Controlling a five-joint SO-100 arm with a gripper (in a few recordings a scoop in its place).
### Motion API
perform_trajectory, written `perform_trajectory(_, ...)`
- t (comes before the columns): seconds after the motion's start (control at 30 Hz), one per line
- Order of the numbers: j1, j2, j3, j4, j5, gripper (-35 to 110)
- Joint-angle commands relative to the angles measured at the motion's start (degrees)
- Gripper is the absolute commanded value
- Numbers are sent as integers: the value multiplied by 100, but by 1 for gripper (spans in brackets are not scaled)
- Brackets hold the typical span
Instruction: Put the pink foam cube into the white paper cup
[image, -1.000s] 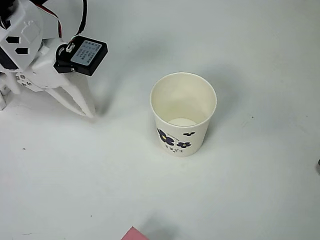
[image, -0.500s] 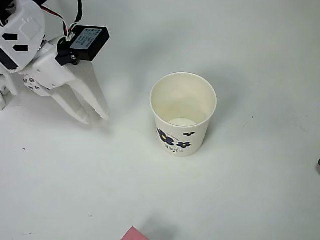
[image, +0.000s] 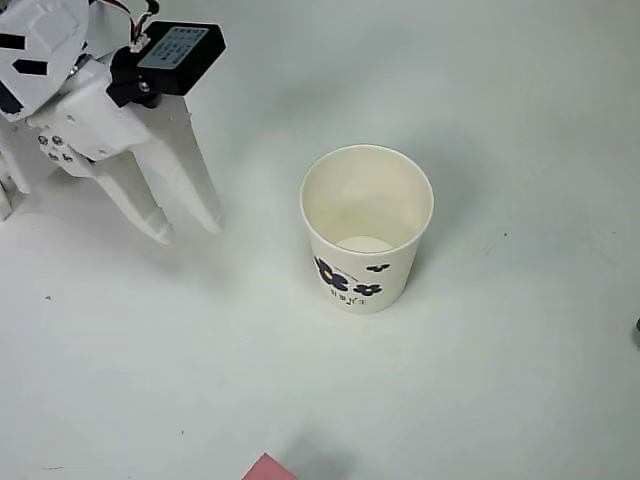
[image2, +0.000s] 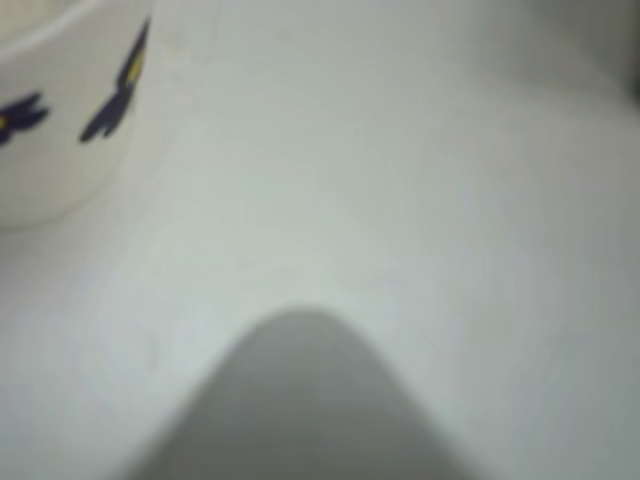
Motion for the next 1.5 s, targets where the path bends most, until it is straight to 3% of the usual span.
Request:
perform_trajectory(0.0, 237, -1731, -2065, -79, -299, 31)
perform_trajectory(0.27, 686, -3393, -3498, 281, -694, 33)
perform_trajectory(0.67, 1151, -4869, -4685, 712, -1266, 50)
perform_trajectory(1.47, 1362, -7875, -8218, 1222, -1529, 49)
